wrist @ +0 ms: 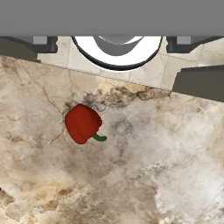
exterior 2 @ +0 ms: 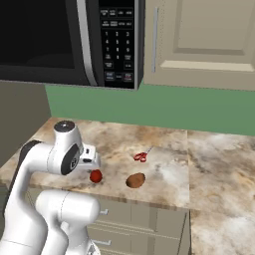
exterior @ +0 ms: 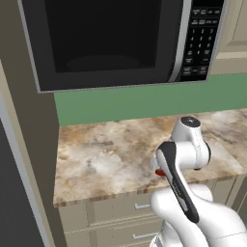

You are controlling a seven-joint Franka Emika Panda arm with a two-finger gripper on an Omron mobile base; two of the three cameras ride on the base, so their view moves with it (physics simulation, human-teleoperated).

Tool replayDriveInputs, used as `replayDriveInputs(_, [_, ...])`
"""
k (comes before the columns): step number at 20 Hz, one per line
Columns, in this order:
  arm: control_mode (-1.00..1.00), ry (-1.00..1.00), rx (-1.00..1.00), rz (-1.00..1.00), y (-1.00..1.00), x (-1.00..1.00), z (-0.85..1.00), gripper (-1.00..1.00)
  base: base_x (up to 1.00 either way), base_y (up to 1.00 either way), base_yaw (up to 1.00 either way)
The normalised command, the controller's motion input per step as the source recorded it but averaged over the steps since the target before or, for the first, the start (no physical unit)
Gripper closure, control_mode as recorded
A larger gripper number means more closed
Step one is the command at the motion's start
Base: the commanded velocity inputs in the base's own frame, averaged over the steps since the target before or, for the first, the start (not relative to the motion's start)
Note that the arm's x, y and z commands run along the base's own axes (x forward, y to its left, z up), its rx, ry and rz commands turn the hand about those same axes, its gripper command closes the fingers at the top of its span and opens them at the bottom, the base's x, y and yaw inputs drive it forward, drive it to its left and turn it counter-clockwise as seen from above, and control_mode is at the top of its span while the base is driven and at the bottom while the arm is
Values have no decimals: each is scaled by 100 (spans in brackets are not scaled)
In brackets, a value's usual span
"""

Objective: Place the bell pepper and potato inside the fridge drawer. Close the drawer after placing the vegetables.

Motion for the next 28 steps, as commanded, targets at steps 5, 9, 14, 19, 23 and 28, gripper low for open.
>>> replayDriveInputs(5, [-100,0,0,10,-3,20,-15,-100,0,0,0])
replayDriveInputs(9, [-100,0,0,0,0,16,0,-100,0,0,0])
replayDriveInputs(14, [-100,7,-2,0,-4,17,-8,-100,0,0,0])
replayDriveInputs(19, [-100,12,-4,0,-7,16,-24,-100,0,0,0])
replayDriveInputs(23, [-100,11,-1,0,-17,9,-30,-100,0,0,0])
replayDriveInputs(28, [-100,7,0,0,-13,15,-27,-100,0,0,0])
